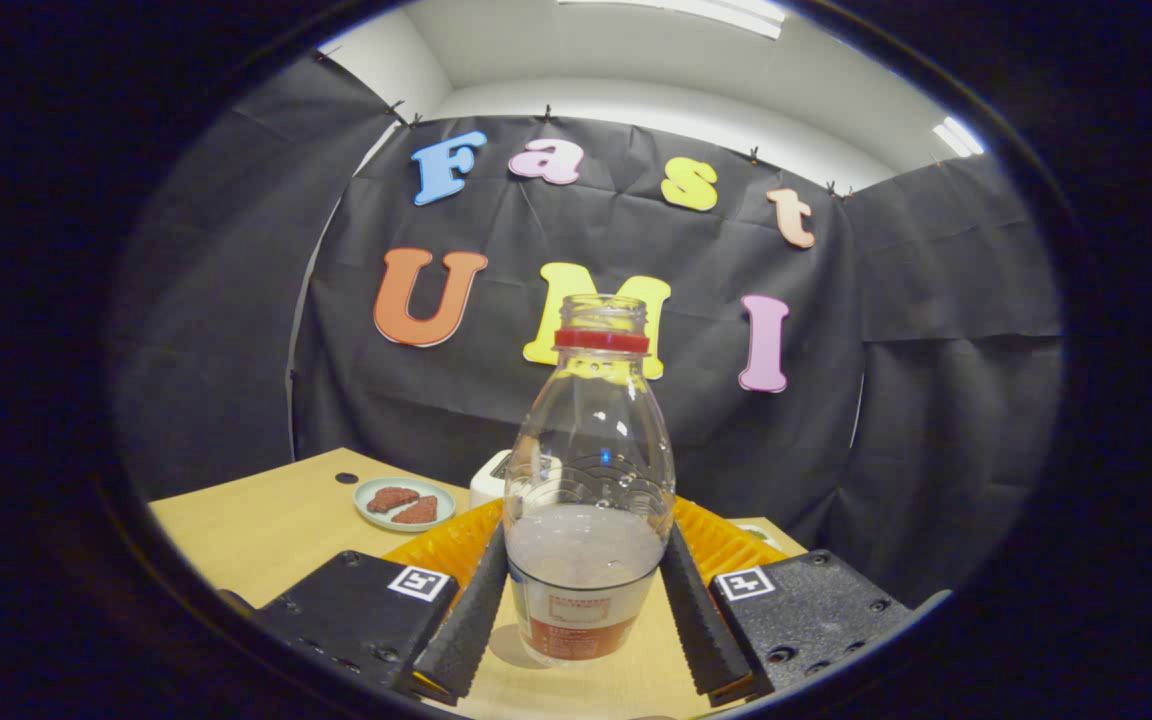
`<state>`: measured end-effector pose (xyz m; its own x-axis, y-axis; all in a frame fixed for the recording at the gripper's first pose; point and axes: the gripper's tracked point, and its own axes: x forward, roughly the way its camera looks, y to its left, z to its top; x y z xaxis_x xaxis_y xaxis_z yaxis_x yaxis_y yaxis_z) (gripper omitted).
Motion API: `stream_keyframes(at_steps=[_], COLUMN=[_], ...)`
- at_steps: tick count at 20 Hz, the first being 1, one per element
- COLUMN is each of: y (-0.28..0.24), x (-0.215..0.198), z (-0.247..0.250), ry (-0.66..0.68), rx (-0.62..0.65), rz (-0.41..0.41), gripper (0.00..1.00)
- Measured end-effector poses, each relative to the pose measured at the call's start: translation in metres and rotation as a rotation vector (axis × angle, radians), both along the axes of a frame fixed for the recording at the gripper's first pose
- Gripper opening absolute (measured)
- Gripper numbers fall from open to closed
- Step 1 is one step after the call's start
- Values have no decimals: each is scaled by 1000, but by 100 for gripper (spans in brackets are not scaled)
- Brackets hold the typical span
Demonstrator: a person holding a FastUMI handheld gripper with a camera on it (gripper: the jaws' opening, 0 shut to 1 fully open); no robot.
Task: Take the bottle from table, then pour the juice into the cup, finally place the bottle on the coaster
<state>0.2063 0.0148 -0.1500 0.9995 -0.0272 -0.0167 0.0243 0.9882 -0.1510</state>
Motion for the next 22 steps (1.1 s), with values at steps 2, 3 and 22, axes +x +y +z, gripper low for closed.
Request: stream_keyframes(at_steps=[2,3,22], y=[-2,-2,10], x=[15,19,96], z=[-12,-17,-137], ry=[-17,-22,141], rx=[30,39,53], rz=[11,18,70], gripper=[82,82,83])
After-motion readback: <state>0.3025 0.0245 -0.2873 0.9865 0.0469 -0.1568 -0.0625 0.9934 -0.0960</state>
